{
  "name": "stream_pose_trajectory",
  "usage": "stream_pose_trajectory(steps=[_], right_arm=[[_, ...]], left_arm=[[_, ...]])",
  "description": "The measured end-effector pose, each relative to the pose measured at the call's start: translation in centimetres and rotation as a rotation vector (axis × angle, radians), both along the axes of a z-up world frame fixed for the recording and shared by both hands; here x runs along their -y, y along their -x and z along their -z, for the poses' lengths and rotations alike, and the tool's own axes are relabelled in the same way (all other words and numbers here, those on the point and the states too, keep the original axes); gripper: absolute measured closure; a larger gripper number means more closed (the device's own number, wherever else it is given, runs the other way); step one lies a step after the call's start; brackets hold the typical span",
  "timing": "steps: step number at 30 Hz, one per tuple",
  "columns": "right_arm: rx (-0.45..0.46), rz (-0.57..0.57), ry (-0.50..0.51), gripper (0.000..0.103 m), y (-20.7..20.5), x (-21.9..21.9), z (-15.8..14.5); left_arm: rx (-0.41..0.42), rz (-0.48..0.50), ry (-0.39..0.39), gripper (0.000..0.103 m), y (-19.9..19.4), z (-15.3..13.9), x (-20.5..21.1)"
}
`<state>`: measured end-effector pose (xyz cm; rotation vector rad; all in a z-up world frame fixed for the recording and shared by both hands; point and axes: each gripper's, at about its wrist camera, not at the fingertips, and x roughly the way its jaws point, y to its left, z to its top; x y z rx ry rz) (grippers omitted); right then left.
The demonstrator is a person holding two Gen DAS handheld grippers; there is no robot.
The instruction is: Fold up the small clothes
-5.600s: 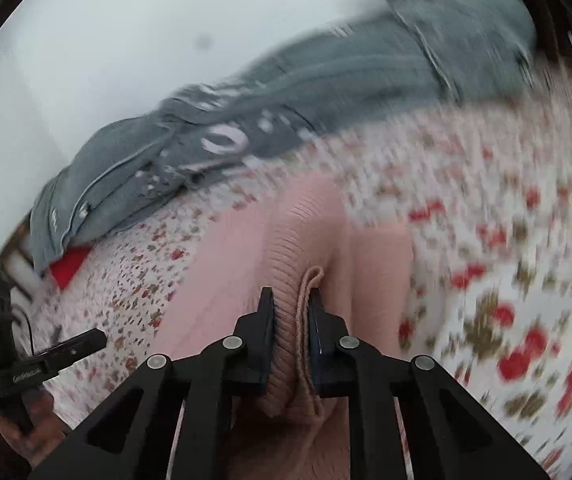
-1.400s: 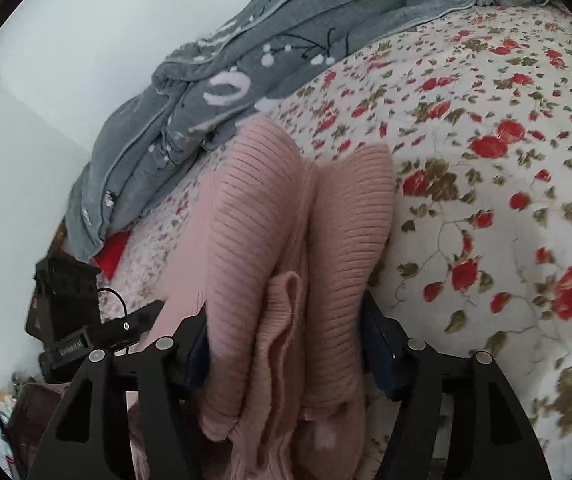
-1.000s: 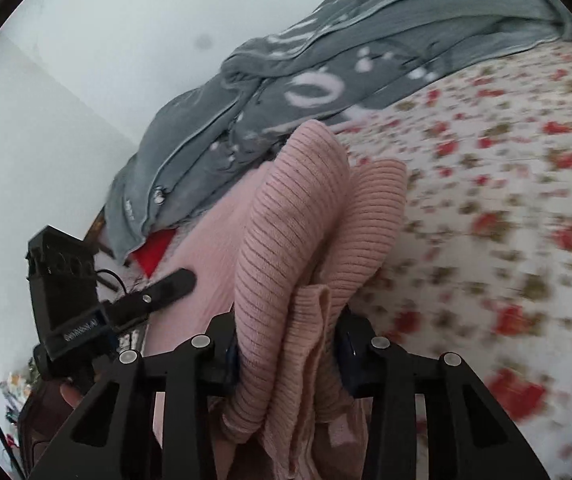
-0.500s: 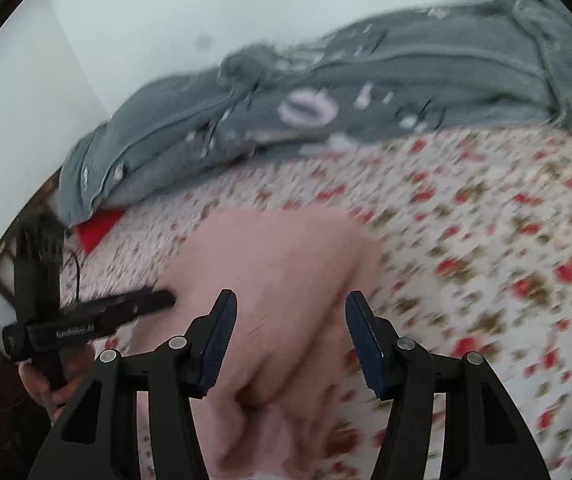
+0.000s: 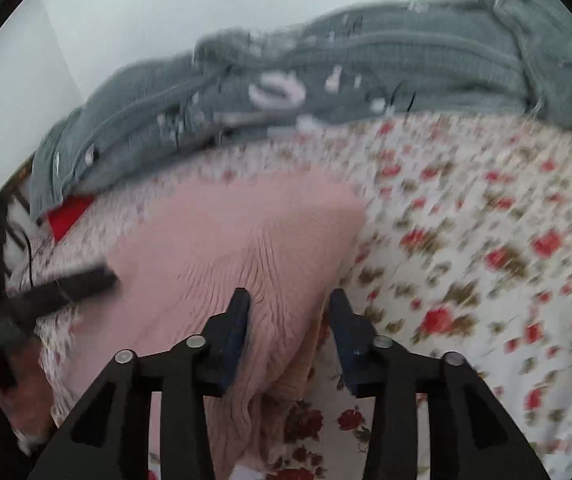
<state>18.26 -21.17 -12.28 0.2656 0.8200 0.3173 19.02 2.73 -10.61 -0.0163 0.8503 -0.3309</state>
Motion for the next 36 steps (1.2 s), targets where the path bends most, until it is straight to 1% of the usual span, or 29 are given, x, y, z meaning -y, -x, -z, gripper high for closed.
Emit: stream_pose_trajectory(steps=[1,2,3,4,5,6,7,8,9,12,16,18,19,20,22,24,28,33,36], right_arm=[[0.04,0.019,-0.015,0.062,0.9,0.2,-0.8],[0.076,0.01,-0.008,0.062,1.3,-0.5,-1.3],[0.1,-0.022,0.022,0.064,1.7,-1.6,-1.4],[0.108,-0.038,0.047,0.07,1.6,-2.1,-1.5],[0.11,-0.062,0.102,0.076,1.8,-3.3,-0.8],[0.107,-0.067,0.165,0.076,1.8,-4.2,0.4],[0.102,-0.066,0.189,0.076,1.8,-4.3,1.3],[0.103,-0.057,0.185,0.076,2.0,-4.1,2.5],[0.112,-0.048,0.168,0.076,2.3,-3.7,2.7],[0.066,-0.03,0.118,0.074,2.4,-2.6,2.5],[0.055,-0.027,0.145,0.072,3.3,-2.7,2.6],[0.041,-0.016,0.147,0.068,4.0,-2.3,2.5],[0.034,-0.01,0.144,0.063,4.1,-2.1,2.5],[0.012,0.005,0.137,0.06,4.3,-1.5,2.5],[-0.022,0.014,0.116,0.06,4.7,-0.5,2.6],[-0.044,0.02,0.12,0.06,5.2,0.0,2.5],[-0.03,0.051,0.123,0.06,6.8,0.5,1.2],[0.033,0.078,0.034,0.06,7.8,1.2,-0.6],[0.092,0.048,-0.015,0.06,8.5,0.6,-1.1]], left_arm=[[0.005,-0.012,-0.04,0.039,0.3,0.5,0.4],[0.003,-0.022,-0.052,0.039,0.4,0.7,0.4],[0.001,-0.032,-0.054,0.039,0.5,1.0,0.3],[0.002,-0.043,-0.044,0.039,0.8,1.3,0.1],[0.001,-0.047,-0.034,0.039,0.9,1.3,-0.1],[-0.005,-0.045,-0.018,0.039,1.1,1.4,-0.4],[-0.018,-0.043,0.004,0.038,1.3,1.6,-0.7],[-0.019,-0.048,0.007,0.037,1.6,1.7,-0.8],[-0.022,-0.049,0.007,0.037,1.9,1.8,-0.8],[-0.024,-0.049,-0.008,0.037,3.0,2.0,-0.7],[-0.049,-0.059,-0.01,0.037,4.7,2.3,-0.8],[-0.055,-0.068,-0.017,0.037,5.6,2.5,-1.0],[-0.059,-0.073,-0.018,0.037,5.9,2.5,-1.1],[-0.064,-0.079,-0.011,0.037,6.4,2.3,-1.4],[-0.068,-0.092,-0.006,0.037,7.3,1.9,-1.7],[-0.063,-0.105,-0.013,0.038,8.0,1.4,-1.8],[-0.026,-0.126,-0.039,0.039,9.5,0.2,-1.9],[0.021,-0.136,0.027,0.039,9.6,-1.2,-2.6],[0.025,-0.136,0.057,0.039,9.1,-1.2,-2.4]])
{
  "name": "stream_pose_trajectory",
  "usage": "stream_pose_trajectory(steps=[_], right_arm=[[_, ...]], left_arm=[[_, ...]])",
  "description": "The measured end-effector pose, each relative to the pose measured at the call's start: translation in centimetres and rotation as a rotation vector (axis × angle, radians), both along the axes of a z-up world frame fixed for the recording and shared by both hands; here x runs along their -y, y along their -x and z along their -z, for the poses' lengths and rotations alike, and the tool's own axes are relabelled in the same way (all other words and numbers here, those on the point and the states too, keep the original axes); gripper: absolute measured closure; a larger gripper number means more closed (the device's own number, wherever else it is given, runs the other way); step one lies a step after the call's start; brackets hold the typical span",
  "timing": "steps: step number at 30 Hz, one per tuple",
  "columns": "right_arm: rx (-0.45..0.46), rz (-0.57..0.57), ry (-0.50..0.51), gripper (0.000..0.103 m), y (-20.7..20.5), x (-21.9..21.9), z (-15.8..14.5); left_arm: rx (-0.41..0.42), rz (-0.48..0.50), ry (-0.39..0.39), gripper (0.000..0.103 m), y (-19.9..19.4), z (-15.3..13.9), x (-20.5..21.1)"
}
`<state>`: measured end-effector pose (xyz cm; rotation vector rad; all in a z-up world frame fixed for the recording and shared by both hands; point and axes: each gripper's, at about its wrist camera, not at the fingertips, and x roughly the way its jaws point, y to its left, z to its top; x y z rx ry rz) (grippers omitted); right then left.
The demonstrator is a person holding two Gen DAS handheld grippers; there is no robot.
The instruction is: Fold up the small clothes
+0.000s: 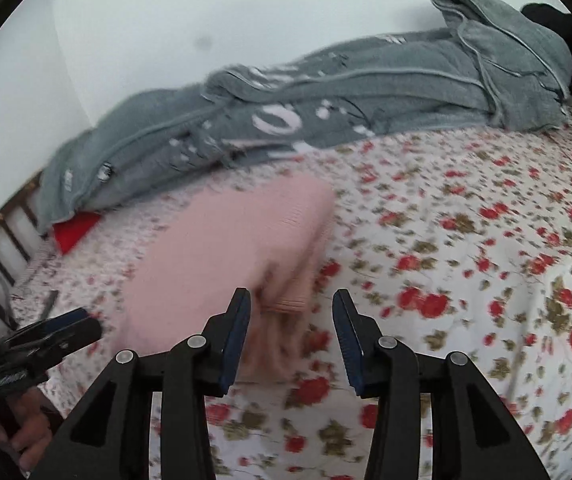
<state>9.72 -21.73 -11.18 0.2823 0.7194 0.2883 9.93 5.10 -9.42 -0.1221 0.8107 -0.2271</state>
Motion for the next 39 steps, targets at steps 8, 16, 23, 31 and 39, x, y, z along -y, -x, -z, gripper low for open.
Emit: stream_pose_trajectory(steps=[8,16,23,31,39], right_arm=[[-0.053,-0.069,0.001,0.073,-1.0,-2.3,3.2],[0.022,-0.027,-0.197,0.098,-0.1,1.3,1.6],[-0.118,-0.013,-0.025,0.094,-1.9,-1.1,5.1],[-0.072,-0.018,0.106,0.07,-1.0,-1.2,1.5],[-0.046,0.006,0.228,0.044,1.6,-0.6,-3.3]], left_arm=[[-0.082,-0.024,0.012,0.045,-1.6,3.8,1.1],[-0.041,-0.003,0.052,0.045,-1.0,2.9,0.3],[-0.106,-0.023,-0.012,0.045,-1.8,4.7,1.2],[-0.085,-0.022,-0.001,0.046,-0.7,2.5,1.0],[-0.008,0.011,-0.051,0.042,2.2,-2.2,2.7]])
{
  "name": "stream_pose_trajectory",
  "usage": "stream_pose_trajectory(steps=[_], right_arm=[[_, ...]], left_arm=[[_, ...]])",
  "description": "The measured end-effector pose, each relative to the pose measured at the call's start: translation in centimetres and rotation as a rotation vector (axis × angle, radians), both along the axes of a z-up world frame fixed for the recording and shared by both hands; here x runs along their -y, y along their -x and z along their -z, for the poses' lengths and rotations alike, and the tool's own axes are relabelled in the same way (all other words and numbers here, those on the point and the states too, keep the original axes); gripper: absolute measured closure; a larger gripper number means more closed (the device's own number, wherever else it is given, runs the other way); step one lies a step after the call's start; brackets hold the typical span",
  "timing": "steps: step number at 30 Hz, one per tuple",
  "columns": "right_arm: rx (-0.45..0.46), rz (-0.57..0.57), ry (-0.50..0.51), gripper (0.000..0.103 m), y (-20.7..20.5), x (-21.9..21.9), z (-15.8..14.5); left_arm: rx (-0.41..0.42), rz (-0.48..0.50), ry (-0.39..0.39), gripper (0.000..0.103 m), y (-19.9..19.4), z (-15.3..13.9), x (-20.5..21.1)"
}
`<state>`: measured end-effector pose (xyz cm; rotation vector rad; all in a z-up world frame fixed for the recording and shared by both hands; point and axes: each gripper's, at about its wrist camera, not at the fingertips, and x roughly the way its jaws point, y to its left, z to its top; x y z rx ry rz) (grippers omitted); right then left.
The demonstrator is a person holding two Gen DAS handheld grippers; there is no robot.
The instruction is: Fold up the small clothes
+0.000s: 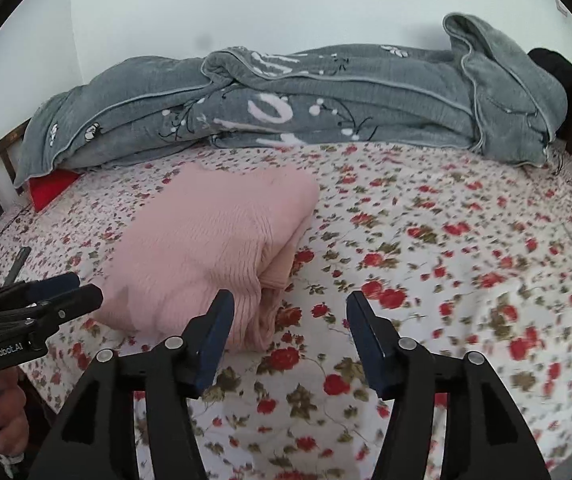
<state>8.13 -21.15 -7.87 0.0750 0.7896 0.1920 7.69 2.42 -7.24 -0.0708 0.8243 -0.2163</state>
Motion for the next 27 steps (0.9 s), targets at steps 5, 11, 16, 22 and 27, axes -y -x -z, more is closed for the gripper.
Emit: stream_pose_trajectory(steps=[5,11,16,22,27], right_arm=[[-0.001,0.022,0.022,0.039,1.6,0.7,-2.8],[0.023,0.026,0.032,0.012,4.4,1.4,-5.1],[0.042,0.052,0.063,0.004,6.8,2.1,-6.7],[0.069,0.064,0.078,0.002,9.1,2.7,-8.1],[0.07,0.07,0.065,0.002,10.1,3.1,-8.3]], left_arm=[[0.055,-0.009,-0.036,0.032,2.6,-3.2,0.9],[0.095,-0.027,-0.058,0.024,5.4,-5.6,1.5],[0.092,-0.054,-0.103,0.019,7.2,-6.2,1.9],[0.114,-0.097,-0.105,0.019,9.1,-6.7,2.0],[0.119,-0.105,-0.099,0.019,9.9,-6.9,2.2]])
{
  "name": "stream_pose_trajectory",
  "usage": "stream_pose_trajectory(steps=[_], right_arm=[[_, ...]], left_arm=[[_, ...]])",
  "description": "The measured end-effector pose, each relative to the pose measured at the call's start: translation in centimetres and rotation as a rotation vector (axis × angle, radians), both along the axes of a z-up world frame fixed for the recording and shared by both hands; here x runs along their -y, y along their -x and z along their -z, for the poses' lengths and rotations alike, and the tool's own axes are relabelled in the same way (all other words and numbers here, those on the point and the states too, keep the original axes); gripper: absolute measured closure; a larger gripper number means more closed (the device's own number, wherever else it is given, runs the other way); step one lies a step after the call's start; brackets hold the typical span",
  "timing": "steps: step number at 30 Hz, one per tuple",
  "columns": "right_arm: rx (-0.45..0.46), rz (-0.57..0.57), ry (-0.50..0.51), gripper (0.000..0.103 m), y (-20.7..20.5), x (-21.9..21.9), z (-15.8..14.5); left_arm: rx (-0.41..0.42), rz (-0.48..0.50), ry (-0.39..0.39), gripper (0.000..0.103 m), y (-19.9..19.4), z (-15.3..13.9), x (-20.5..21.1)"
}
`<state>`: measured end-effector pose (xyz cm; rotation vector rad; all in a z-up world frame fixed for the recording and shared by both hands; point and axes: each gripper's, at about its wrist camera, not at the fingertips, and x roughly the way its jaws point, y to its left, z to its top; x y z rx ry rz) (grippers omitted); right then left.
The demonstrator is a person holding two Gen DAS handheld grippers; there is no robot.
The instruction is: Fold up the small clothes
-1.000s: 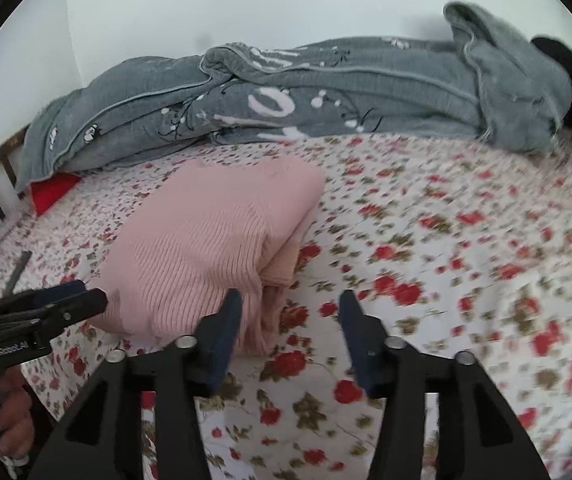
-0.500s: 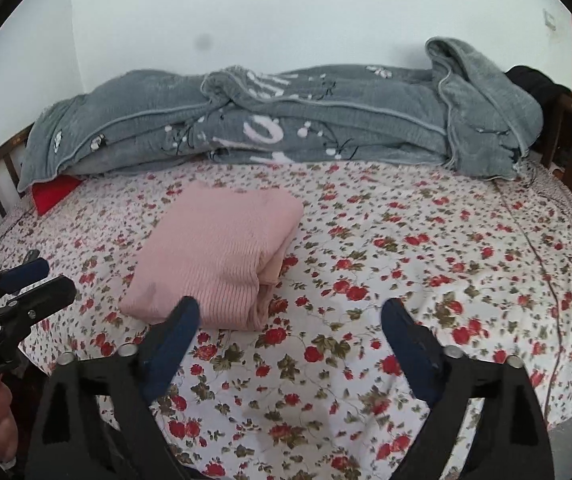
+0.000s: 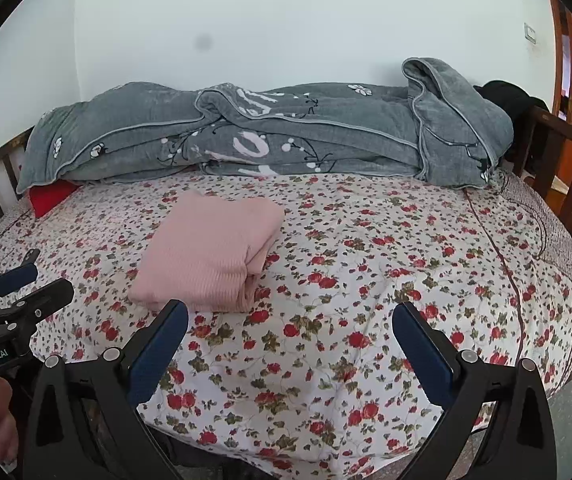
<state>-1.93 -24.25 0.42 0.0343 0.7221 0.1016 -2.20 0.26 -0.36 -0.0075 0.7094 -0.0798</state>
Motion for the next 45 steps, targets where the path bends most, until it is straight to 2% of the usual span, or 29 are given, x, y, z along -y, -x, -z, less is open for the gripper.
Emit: stream_pose_trajectory(steps=[8,15,27,34,45], right_arm=[[0.001,0.006,-0.018,0.002,0.8,0.1,0.2],[0.002,0.005,-0.036,0.002,0.8,0.4,0.4],[0.006,0.004,-0.039,0.002,-0.4,0.6,1.0],[0.015,0.007,-0.01,0.002,-1.0,0.1,1.4],[0.012,0.015,-0.017,0.002,-1.0,0.2,2.2]], left_arm=[[0.008,-0.014,-0.006,0.019,0.4,-0.2,0.1],[0.028,-0.016,0.058,0.017,0.7,-0.3,-0.6],[0.024,-0.048,0.03,0.017,-1.0,1.1,-0.9],[0.005,-0.05,0.036,0.017,-1.5,1.8,-1.3],[-0.002,-0.051,0.028,0.017,-1.3,2.1,-1.6]])
